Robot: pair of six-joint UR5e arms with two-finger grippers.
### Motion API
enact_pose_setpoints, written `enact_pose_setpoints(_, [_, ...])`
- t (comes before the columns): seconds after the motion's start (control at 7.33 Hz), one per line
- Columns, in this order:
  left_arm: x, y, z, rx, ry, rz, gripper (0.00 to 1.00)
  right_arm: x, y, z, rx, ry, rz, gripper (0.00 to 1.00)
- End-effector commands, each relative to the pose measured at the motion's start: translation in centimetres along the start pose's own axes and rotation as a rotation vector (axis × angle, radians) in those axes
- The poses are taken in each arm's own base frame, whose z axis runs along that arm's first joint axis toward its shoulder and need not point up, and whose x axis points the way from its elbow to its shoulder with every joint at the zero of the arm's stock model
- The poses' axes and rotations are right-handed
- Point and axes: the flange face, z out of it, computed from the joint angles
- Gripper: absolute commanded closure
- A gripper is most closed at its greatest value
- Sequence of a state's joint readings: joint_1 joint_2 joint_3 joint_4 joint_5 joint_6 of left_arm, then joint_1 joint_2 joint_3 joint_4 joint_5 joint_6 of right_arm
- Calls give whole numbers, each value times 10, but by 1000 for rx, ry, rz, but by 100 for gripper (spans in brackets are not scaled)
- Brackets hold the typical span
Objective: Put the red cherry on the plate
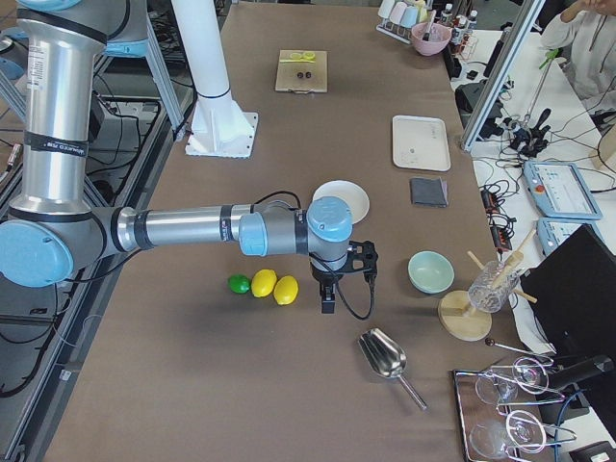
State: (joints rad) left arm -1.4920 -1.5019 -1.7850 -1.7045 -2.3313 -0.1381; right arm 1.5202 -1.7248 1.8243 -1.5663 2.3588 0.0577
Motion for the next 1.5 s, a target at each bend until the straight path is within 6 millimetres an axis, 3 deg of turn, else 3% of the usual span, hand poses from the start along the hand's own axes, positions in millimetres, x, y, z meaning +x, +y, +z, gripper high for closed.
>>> enact_pose_setpoints(0.0, [-4, 8, 4, -13, 2, -11, 2, -1, 0, -1, 1, 1, -1, 0])
enact_pose_setpoints(0.14, [-5, 15, 4, -16, 3, -14, 2, 0, 0, 0, 0, -2, 0, 0])
enact_pose_setpoints(1.36, [-4, 21, 3, -2, 5, 0, 2, -6, -1, -5, 11, -6, -16, 0])
